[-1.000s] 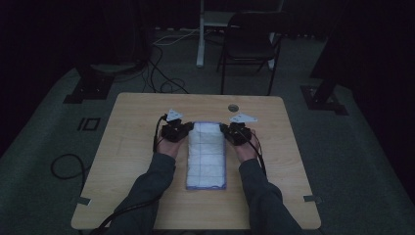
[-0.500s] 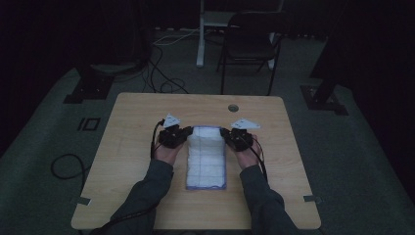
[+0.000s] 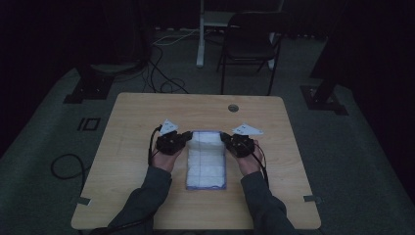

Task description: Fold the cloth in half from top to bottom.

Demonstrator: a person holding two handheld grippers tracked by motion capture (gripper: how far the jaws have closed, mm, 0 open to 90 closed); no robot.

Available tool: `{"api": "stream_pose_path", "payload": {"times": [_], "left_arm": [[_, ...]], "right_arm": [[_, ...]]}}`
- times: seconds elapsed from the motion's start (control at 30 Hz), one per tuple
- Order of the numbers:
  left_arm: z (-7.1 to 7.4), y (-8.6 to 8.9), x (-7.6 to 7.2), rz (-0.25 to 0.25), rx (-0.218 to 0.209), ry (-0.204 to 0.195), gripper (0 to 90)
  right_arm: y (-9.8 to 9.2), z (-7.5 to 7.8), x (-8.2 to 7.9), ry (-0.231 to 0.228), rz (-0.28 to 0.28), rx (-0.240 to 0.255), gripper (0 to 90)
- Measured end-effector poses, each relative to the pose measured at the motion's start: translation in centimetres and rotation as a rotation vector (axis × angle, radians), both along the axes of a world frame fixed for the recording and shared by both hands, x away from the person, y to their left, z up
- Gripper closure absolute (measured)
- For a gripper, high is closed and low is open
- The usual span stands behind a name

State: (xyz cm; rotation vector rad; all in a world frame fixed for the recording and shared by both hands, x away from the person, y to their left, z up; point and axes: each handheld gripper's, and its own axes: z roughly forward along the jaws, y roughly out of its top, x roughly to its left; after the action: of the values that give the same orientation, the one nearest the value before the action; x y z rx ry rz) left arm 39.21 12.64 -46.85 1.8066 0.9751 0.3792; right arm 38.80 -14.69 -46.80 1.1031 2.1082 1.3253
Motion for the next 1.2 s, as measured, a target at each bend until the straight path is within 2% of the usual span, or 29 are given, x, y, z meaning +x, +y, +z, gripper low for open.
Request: {"api": "stream_pose_path", "payload": {"times": [0.87, 1.2], "left_arm": [[-0.4, 0.3, -2.8, -0.025, -0.027, -0.007, 86.1], [-0.8, 0.7, -3.6, -0.029, -0.041, 0.001, 86.2]], "right_arm": [[-0.3, -0.8, -2.3, 0.004, 0.013, 0.023, 86.0], [-0.1, -0.8, -3.0, -0.013, 0.018, 0.013, 85.8]]}}
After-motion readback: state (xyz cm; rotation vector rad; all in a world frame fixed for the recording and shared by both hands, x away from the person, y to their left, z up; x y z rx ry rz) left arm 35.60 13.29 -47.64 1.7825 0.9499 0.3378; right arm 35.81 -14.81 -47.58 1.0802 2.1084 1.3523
